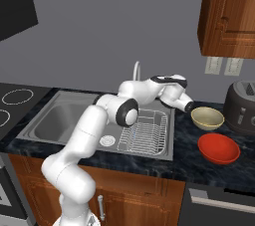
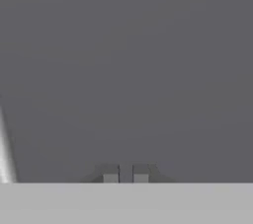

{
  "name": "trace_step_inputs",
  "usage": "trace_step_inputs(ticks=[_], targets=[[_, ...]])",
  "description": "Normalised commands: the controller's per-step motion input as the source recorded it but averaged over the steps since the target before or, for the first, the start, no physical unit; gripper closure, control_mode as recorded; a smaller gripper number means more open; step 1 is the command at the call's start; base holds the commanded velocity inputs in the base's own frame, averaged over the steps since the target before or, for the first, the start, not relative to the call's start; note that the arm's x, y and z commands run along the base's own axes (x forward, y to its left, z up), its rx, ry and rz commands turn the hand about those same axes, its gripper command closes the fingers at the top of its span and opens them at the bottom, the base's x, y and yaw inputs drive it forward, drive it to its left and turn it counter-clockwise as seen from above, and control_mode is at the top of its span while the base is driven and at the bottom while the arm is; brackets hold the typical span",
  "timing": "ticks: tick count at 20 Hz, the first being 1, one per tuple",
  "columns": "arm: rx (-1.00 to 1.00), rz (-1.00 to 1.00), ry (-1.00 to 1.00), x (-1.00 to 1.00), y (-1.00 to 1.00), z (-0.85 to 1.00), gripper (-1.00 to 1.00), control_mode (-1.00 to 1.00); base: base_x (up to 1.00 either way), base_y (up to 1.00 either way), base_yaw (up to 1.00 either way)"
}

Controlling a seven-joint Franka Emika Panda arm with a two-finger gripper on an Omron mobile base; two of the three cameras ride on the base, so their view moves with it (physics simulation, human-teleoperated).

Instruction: Rinse each bowl for a few seconds and place them down in the sink or on the counter.

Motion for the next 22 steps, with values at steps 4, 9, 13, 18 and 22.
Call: trace_step_inputs(ticks=[4, 9, 13, 18, 22], targets=[[0.05, 0.0, -0.03, -0.24, -0.12, 0.37, -1.0, -1.0, 0.0, 0.0, 0.0], [0.04, 0.0, -0.02, -0.34, -0.01, 0.38, -1.0, -1.0, 0.0, 0.0, 0.0], [0.02, -0.01, 0.0, -0.48, -0.03, 0.4, -1.0, -1.0, 0.0, 0.0, 0.0], [0.0, -0.02, 0.0, -0.61, -0.09, 0.32, -1.0, -1.0, 0.0, 0.0, 0.0], [0.0, -0.04, 0.0, -0.69, -0.06, 0.23, -1.0, -1.0, 0.0, 0.0, 0.0]])
